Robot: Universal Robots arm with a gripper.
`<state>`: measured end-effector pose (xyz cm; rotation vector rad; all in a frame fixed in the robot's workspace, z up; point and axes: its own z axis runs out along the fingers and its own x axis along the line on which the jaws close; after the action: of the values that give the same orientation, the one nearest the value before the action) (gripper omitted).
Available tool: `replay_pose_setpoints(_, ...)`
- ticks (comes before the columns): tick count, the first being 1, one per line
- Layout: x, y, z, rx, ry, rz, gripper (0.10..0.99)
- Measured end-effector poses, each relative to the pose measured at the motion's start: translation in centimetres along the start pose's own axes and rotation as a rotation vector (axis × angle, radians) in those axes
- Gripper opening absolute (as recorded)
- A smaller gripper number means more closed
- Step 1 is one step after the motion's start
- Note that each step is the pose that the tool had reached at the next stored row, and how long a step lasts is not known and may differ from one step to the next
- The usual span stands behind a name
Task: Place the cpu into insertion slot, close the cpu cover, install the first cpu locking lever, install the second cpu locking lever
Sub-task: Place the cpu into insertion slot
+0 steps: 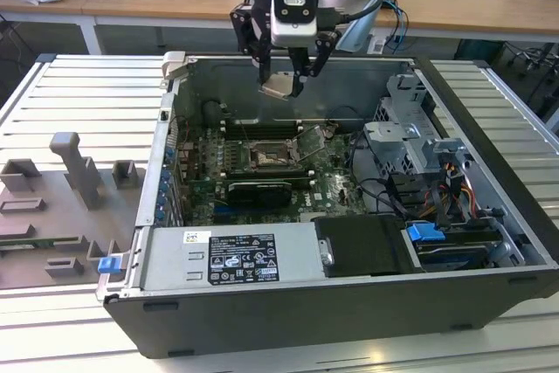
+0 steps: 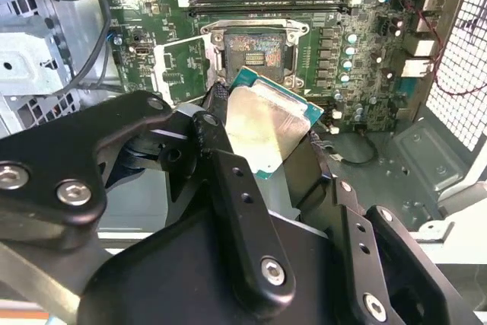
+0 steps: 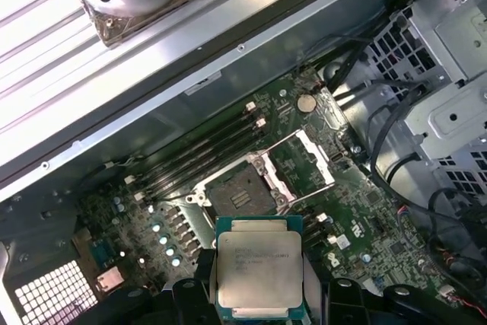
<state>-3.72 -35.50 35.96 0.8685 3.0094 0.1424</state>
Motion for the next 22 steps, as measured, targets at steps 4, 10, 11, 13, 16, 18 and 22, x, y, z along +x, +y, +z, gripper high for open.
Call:
replay_pose_setpoints(4,0.0,-0.01,0.1,-0.001,-0.0046,0.051,0.541)
replay_pose_setpoints(10,-0.01,-0.02,0.26,-0.003,-0.014,0.156,0.541)
replay_pose_setpoints(11,-0.01,-0.03,0.29,-0.003,-0.0157,0.176,0.541)
replay_pose_setpoints(13,-0.01,-0.03,0.32,-0.004,-0.018,0.202,0.541)
replay_pose_setpoints(16,-0.01,-0.03,0.35,-0.004,-0.0216,0.242,0.541)
replay_pose_setpoints(18,-0.01,-0.03,0.37,-0.005,-0.0239,0.267,0.541)
replay_pose_setpoints(22,-0.01,-0.04,0.42,-0.006,-0.0291,0.326,0.541)
